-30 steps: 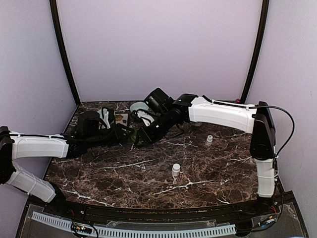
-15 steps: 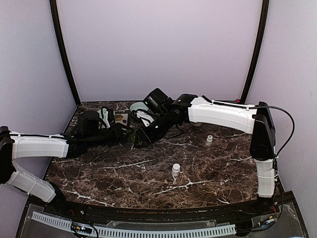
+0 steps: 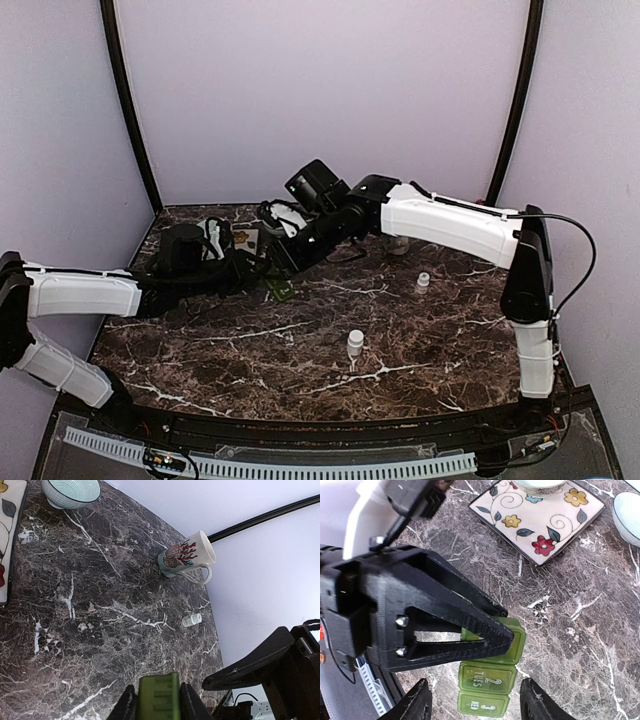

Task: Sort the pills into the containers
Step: Pass from the right arm to the left, then open the lid of the pill container.

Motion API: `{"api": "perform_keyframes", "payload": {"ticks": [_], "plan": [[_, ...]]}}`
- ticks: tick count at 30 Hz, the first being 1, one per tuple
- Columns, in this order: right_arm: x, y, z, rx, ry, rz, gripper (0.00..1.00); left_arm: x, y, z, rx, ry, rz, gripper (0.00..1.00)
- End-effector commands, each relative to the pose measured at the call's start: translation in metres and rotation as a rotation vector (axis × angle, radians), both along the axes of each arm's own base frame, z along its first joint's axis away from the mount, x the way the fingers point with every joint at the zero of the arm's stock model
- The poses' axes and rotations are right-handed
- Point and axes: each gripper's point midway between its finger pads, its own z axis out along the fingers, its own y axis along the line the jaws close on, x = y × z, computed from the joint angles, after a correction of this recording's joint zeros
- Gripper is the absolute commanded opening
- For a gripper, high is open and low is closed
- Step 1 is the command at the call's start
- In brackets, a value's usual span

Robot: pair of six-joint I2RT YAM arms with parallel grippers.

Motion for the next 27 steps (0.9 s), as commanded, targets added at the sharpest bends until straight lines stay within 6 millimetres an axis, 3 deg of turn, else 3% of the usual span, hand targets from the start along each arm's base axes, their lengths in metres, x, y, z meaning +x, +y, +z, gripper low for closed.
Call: {"api": "perform_keyframes", "payload": {"ticks": [1,27], "plan": [[0.0,0.005,-0.014,-0.055,-0.029,0.008,0.6,0.01,0.0,0.019,-0.018,-0.025,0.026,0.01],[0.013,0.01,-0.021,-0.197,-0.212,-0.054,0.5,0.014,-0.005,0.022,-0.008,0.026,0.052,0.0]]}}
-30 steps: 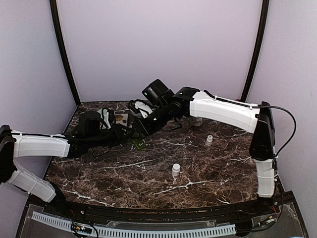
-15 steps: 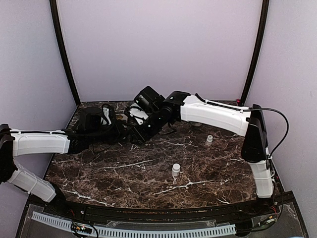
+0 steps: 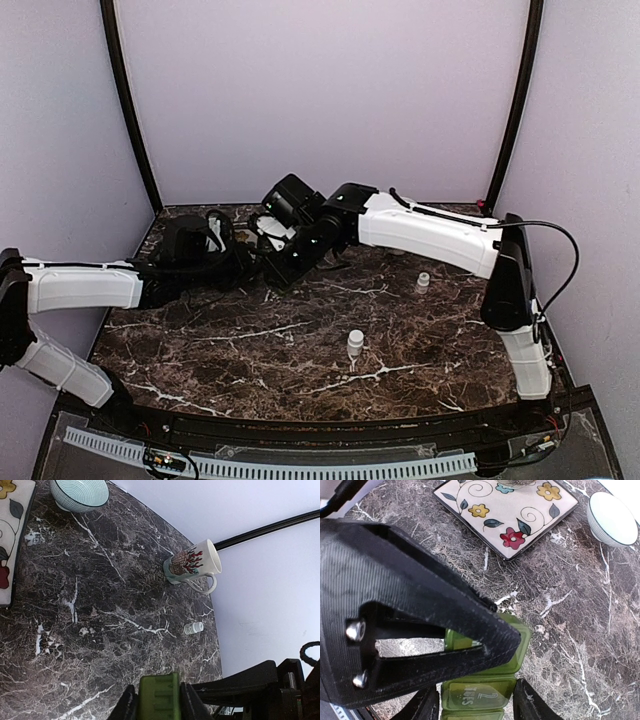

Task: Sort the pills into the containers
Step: Open the lid of the pill container.

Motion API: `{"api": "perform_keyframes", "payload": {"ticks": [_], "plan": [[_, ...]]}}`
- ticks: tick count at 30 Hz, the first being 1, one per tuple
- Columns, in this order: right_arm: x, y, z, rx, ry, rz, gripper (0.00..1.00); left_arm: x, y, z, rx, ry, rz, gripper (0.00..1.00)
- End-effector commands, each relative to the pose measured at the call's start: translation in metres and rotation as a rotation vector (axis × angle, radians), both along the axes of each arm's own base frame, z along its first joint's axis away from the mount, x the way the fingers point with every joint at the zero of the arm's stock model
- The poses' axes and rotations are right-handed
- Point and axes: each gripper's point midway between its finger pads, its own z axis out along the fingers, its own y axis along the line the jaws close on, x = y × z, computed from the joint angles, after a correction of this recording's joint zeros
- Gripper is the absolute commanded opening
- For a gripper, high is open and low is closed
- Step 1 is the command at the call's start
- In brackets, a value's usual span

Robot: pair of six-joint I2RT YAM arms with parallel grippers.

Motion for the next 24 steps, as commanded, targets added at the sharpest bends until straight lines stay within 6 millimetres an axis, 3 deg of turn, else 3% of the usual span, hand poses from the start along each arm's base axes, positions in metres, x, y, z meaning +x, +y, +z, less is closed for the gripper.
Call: {"api": "perform_keyframes", "payload": {"ticks": [1,13,24], "plan": [[0.002,0.007,0.003,-0.004,-0.033,-0.002,0.49,0.004,-0.005,0.015,-0.013,-0.02,0.003,0.0],[0.007,0.004,0.011,-0.008,-0.077,-0.019,0.29,0.003,-0.004,0.015,-0.012,-0.017,0.007,0.0],[0.0,0.009,0.026,0.096,0.014,0.014,0.29,0.001,-0.003,0.011,0.004,-0.016,0.0,0.0]]}}
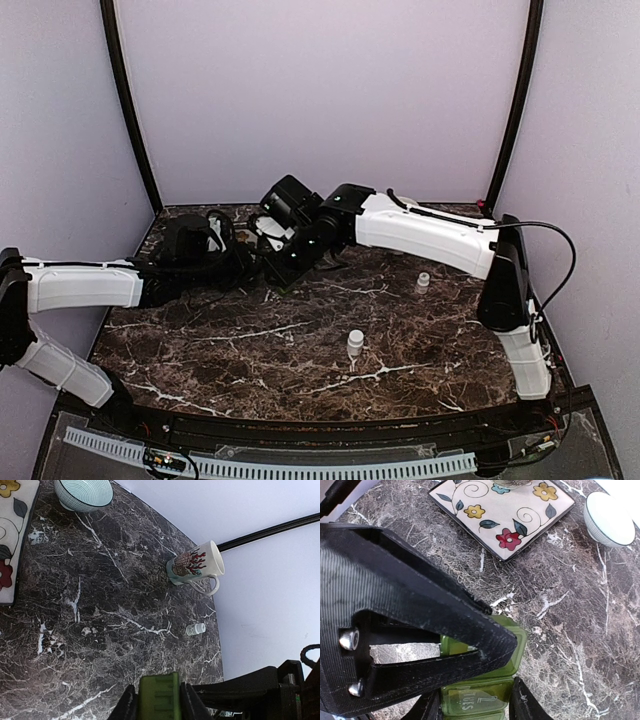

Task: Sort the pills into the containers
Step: Open the lid of the pill container.

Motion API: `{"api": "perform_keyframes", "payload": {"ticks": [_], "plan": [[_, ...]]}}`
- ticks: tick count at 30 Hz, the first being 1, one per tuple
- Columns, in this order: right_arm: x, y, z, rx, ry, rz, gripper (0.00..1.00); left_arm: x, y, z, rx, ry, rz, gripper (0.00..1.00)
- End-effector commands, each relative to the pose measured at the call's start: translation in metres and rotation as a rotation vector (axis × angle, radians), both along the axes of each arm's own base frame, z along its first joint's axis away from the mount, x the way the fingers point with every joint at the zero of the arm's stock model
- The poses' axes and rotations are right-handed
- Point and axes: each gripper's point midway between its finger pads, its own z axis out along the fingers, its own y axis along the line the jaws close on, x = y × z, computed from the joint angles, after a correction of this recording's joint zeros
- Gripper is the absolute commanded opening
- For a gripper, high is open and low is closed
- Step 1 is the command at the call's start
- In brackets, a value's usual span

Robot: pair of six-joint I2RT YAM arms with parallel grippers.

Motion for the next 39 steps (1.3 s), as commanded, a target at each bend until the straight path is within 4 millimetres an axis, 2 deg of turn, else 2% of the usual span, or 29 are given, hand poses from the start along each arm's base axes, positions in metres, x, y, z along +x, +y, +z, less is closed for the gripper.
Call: {"api": "perform_keyframes", "payload": {"ticks": [1,11,35,39], "plan": [[-0.003,0.007,0.031,0.125,0.04,0.025,0.29,0.0,-0.003,0.013,-0.003,-0.034,-0.012,0.0],[-0.001,-0.001,0.038,0.236,0.172,0.039,0.31,-0.002,-0.003,0.014,0.012,-0.056,-0.029,0.0],[0.005,-0.011,0.038,0.301,0.256,0.029,0.42,-0.008,0.003,0.01,0.008,-0.051,-0.022,0.0],[0.007,-0.015,0.038,0.314,0.265,0.017,0.46,-0.009,0.004,0.009,0.008,-0.052,-0.023,0.0]]}}
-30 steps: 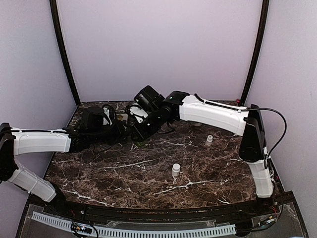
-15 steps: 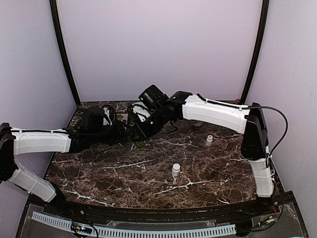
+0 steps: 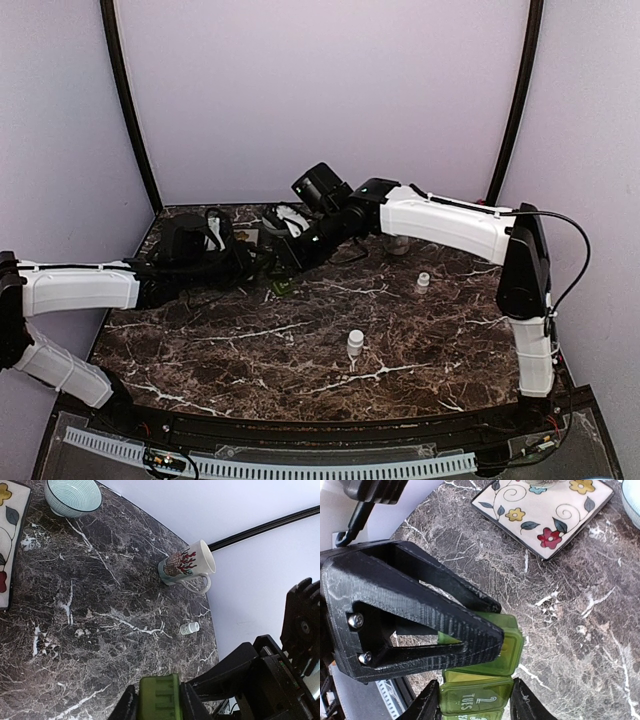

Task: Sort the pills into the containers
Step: Open the lid of the pill container.

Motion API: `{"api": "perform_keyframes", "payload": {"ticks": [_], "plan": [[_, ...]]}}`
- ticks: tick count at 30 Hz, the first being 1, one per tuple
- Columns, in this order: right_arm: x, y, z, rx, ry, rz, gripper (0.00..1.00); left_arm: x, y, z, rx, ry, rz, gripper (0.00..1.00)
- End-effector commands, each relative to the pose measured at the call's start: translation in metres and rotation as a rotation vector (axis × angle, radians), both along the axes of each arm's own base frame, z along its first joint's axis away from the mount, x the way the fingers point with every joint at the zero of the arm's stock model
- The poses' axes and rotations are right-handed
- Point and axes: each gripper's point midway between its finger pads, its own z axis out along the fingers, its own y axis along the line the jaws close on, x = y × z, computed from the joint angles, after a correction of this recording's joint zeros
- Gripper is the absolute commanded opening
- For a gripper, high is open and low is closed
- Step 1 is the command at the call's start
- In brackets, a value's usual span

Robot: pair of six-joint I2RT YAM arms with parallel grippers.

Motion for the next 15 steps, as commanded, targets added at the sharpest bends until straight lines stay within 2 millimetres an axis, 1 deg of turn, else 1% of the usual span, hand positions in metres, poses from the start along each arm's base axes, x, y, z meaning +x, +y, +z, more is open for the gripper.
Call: {"api": "perform_keyframes", "payload": {"ticks": [1,7,15], "plan": [[0.01,-0.009,0.025,0.061,-0.017,-0.037,0.48,-0.008,0.003,-0.001,0.013,-0.017,-0.021,0.0],[0.017,-0.016,0.025,0.052,-0.032,-0.061,0.5,-0.01,0.003,-0.003,0.008,-0.016,-0.027,0.0],[0.02,-0.019,0.018,0.029,-0.039,-0.072,0.48,-0.01,0.0,0.003,-0.014,-0.036,-0.039,0.0]]}}
